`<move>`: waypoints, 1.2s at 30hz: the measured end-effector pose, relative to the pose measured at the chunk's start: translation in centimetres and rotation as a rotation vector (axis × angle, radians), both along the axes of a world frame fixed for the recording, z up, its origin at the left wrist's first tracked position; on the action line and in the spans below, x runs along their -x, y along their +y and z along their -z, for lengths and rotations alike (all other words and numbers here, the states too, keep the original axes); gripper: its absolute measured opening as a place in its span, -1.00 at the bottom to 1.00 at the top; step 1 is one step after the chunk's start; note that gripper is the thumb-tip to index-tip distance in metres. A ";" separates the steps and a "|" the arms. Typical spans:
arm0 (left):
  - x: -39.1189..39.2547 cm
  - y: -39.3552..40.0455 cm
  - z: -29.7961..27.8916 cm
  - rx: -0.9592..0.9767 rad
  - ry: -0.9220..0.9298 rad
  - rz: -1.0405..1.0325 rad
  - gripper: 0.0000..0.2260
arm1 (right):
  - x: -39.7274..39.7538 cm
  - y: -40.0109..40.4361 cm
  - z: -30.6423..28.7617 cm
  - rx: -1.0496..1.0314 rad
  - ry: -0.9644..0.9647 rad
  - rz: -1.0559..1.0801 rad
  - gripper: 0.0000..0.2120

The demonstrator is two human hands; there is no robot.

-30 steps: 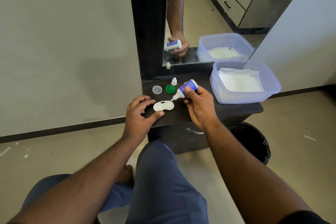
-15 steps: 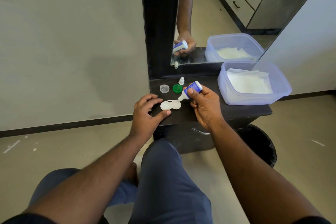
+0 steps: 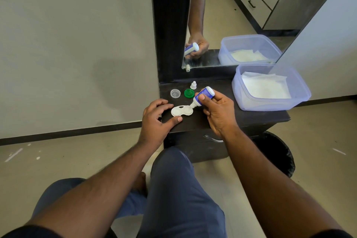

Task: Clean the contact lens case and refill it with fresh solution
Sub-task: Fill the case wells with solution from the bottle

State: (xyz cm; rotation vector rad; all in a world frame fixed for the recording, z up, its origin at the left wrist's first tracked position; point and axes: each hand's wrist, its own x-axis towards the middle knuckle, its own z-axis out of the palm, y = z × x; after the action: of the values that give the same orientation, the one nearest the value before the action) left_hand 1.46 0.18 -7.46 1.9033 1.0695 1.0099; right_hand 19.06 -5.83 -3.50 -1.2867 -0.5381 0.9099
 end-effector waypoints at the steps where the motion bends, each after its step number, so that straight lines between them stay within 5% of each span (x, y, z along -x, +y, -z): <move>1: 0.0 0.0 0.0 -0.003 0.001 0.001 -0.63 | -0.1 0.0 0.0 0.000 -0.001 -0.004 -0.79; 13: 0.0 0.0 -0.1 0.016 0.014 0.010 -0.62 | -0.1 0.0 -0.6 -0.086 0.126 0.015 -0.95; 18: 0.0 -0.1 -0.2 0.016 0.008 0.007 -0.62 | -0.3 0.0 -0.6 -0.114 0.203 0.056 -0.87; 36: -0.2 0.1 0.1 0.004 0.010 0.001 -0.63 | -0.1 -0.1 -0.2 -0.052 0.052 -0.011 -0.86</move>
State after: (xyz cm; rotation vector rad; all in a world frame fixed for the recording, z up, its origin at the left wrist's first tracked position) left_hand 1.65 0.28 -7.60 1.9070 1.0752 0.9977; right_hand 19.15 -5.89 -3.32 -1.2111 -0.5250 0.9305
